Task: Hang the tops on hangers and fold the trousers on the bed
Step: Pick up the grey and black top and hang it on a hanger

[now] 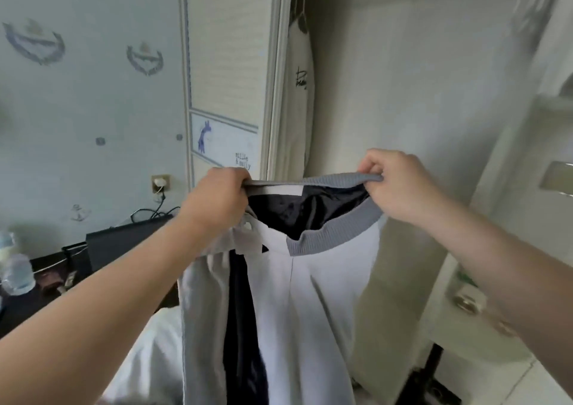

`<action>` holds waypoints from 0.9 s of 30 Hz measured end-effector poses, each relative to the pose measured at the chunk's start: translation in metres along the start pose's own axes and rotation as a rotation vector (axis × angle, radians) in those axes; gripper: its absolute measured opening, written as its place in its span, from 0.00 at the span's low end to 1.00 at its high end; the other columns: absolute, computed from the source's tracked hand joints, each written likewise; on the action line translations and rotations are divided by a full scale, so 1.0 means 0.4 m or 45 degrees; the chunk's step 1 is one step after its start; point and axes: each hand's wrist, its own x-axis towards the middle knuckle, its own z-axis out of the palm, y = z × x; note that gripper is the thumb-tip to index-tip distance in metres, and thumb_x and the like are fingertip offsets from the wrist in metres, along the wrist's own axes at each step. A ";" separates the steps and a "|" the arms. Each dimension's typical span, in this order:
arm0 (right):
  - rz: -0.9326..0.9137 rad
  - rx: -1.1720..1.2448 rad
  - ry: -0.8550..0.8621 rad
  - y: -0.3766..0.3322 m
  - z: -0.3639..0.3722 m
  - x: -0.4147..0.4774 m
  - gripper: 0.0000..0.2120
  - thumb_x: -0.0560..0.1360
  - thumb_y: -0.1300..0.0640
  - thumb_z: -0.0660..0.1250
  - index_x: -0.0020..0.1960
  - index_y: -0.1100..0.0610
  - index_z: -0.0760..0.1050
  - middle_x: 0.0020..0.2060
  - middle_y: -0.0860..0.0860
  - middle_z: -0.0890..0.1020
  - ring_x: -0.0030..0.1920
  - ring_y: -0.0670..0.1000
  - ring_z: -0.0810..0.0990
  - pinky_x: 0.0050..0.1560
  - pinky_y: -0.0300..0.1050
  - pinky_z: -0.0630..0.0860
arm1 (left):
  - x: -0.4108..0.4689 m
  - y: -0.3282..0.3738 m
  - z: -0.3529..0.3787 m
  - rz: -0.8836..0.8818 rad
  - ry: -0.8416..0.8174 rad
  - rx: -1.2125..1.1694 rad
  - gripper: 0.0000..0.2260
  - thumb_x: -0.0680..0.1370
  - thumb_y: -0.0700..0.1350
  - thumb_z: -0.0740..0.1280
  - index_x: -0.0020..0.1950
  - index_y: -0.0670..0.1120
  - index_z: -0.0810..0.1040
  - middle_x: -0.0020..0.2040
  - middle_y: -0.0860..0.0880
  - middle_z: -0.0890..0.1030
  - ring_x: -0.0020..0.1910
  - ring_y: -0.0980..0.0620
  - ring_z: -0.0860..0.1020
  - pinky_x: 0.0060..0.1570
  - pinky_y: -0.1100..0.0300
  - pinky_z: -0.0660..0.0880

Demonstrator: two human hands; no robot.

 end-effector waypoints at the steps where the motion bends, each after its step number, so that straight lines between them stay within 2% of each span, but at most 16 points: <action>1: -0.002 -0.003 0.037 0.012 -0.029 0.030 0.14 0.72 0.68 0.61 0.43 0.49 0.78 0.39 0.47 0.82 0.41 0.51 0.80 0.37 0.40 0.72 | 0.051 0.024 -0.001 0.026 0.002 -0.068 0.11 0.72 0.31 0.58 0.41 0.44 0.76 0.35 0.48 0.77 0.36 0.47 0.74 0.32 0.57 0.67; 3: 0.032 0.030 0.098 0.028 -0.075 0.088 0.14 0.73 0.68 0.61 0.43 0.51 0.78 0.41 0.49 0.82 0.41 0.49 0.79 0.36 0.39 0.70 | 0.142 0.074 -0.002 0.098 -0.052 -0.237 0.10 0.72 0.31 0.57 0.38 0.43 0.73 0.33 0.48 0.75 0.35 0.50 0.73 0.33 0.60 0.66; 5: 0.077 0.103 0.094 0.033 -0.105 0.146 0.10 0.75 0.69 0.61 0.47 0.60 0.80 0.41 0.58 0.82 0.41 0.51 0.77 0.36 0.40 0.68 | 0.214 0.130 0.009 0.200 -0.171 -0.385 0.10 0.73 0.32 0.57 0.36 0.44 0.70 0.32 0.47 0.74 0.35 0.48 0.72 0.32 0.60 0.66; 7: 0.094 0.122 0.048 0.023 -0.120 0.202 0.05 0.74 0.72 0.60 0.43 0.69 0.75 0.35 0.65 0.75 0.37 0.51 0.71 0.33 0.41 0.62 | 0.268 0.188 0.040 0.283 -0.344 -0.561 0.11 0.75 0.34 0.57 0.37 0.46 0.73 0.33 0.44 0.75 0.35 0.49 0.73 0.35 0.59 0.69; 9: 0.087 0.109 0.048 0.005 -0.127 0.257 0.06 0.73 0.72 0.60 0.38 0.69 0.71 0.31 0.58 0.69 0.34 0.50 0.67 0.29 0.40 0.60 | 0.313 0.237 0.080 0.369 -0.479 -0.667 0.11 0.77 0.37 0.57 0.39 0.48 0.76 0.35 0.46 0.77 0.36 0.51 0.74 0.38 0.57 0.70; 10: 0.089 0.095 0.055 -0.001 -0.129 0.286 0.06 0.73 0.72 0.61 0.38 0.70 0.72 0.32 0.56 0.70 0.35 0.50 0.68 0.30 0.41 0.60 | 0.334 0.255 0.099 0.412 -0.501 -0.684 0.11 0.79 0.38 0.57 0.40 0.48 0.75 0.36 0.47 0.77 0.37 0.51 0.74 0.39 0.56 0.71; 11: 0.093 0.076 0.067 -0.004 -0.133 0.316 0.05 0.73 0.71 0.62 0.40 0.72 0.74 0.34 0.56 0.72 0.37 0.49 0.70 0.33 0.42 0.61 | 0.356 0.266 0.116 0.445 -0.494 -0.715 0.11 0.82 0.41 0.57 0.42 0.46 0.75 0.37 0.47 0.77 0.38 0.50 0.74 0.39 0.55 0.72; 13: 0.115 0.029 0.086 -0.006 -0.145 0.379 0.06 0.73 0.70 0.65 0.46 0.75 0.76 0.37 0.57 0.74 0.39 0.50 0.71 0.36 0.42 0.62 | 0.400 0.271 0.139 0.464 -0.492 -0.901 0.18 0.86 0.51 0.56 0.42 0.42 0.74 0.35 0.44 0.76 0.34 0.48 0.74 0.36 0.56 0.72; 15: 0.165 -0.042 0.098 -0.002 -0.157 0.441 0.09 0.72 0.68 0.66 0.48 0.75 0.77 0.37 0.58 0.74 0.40 0.51 0.71 0.39 0.43 0.64 | 0.455 0.266 0.146 0.439 -0.516 -1.102 0.24 0.83 0.61 0.57 0.45 0.41 0.75 0.34 0.46 0.75 0.32 0.50 0.73 0.34 0.60 0.72; 16: 0.184 -0.080 0.100 -0.001 -0.160 0.468 0.10 0.72 0.68 0.66 0.49 0.75 0.77 0.37 0.59 0.75 0.39 0.52 0.71 0.39 0.44 0.65 | 0.487 0.265 0.149 0.445 -0.490 -1.116 0.24 0.81 0.63 0.62 0.46 0.41 0.75 0.34 0.48 0.75 0.32 0.52 0.74 0.35 0.61 0.72; 17: 0.199 -0.114 0.106 -0.002 -0.162 0.495 0.10 0.71 0.67 0.67 0.49 0.74 0.77 0.37 0.59 0.75 0.39 0.52 0.71 0.40 0.44 0.65 | 0.521 0.268 0.155 0.467 -0.434 -1.071 0.23 0.78 0.63 0.67 0.45 0.42 0.74 0.34 0.51 0.75 0.33 0.53 0.74 0.35 0.61 0.71; 19: 0.212 -0.154 0.136 -0.008 -0.164 0.543 0.10 0.71 0.67 0.67 0.49 0.73 0.79 0.36 0.58 0.75 0.38 0.52 0.72 0.39 0.43 0.66 | 0.589 0.285 0.171 0.520 -0.278 -0.845 0.17 0.75 0.56 0.73 0.44 0.43 0.74 0.36 0.50 0.77 0.37 0.50 0.77 0.35 0.57 0.68; 21: 0.231 -0.217 0.142 -0.010 -0.168 0.579 0.06 0.71 0.66 0.68 0.45 0.67 0.81 0.36 0.56 0.78 0.37 0.50 0.75 0.37 0.41 0.68 | 0.652 0.305 0.183 0.557 -0.133 -0.623 0.07 0.76 0.44 0.69 0.41 0.45 0.73 0.37 0.49 0.78 0.43 0.44 0.78 0.35 0.55 0.65; 23: 0.302 -0.411 0.118 0.014 -0.177 0.599 0.03 0.71 0.63 0.69 0.40 0.57 0.80 0.37 0.52 0.80 0.37 0.50 0.76 0.34 0.40 0.69 | 0.715 0.306 0.182 0.579 -0.081 -0.491 0.03 0.76 0.39 0.64 0.43 0.45 0.74 0.39 0.47 0.78 0.45 0.42 0.78 0.38 0.58 0.67; 25: 0.423 -0.645 0.122 0.061 -0.186 0.599 0.08 0.72 0.63 0.66 0.37 0.52 0.75 0.38 0.51 0.79 0.39 0.52 0.77 0.33 0.40 0.68 | 0.784 0.294 0.164 0.638 -0.065 -0.431 0.06 0.76 0.36 0.62 0.47 0.45 0.76 0.44 0.46 0.79 0.45 0.44 0.78 0.40 0.59 0.70; 27: 0.547 -0.844 0.185 0.113 -0.190 0.589 0.08 0.71 0.65 0.62 0.38 0.53 0.74 0.42 0.54 0.79 0.43 0.57 0.79 0.37 0.41 0.71 | 0.848 0.291 0.139 0.707 -0.063 -0.360 0.09 0.75 0.34 0.60 0.48 0.46 0.75 0.46 0.45 0.80 0.45 0.45 0.77 0.41 0.58 0.72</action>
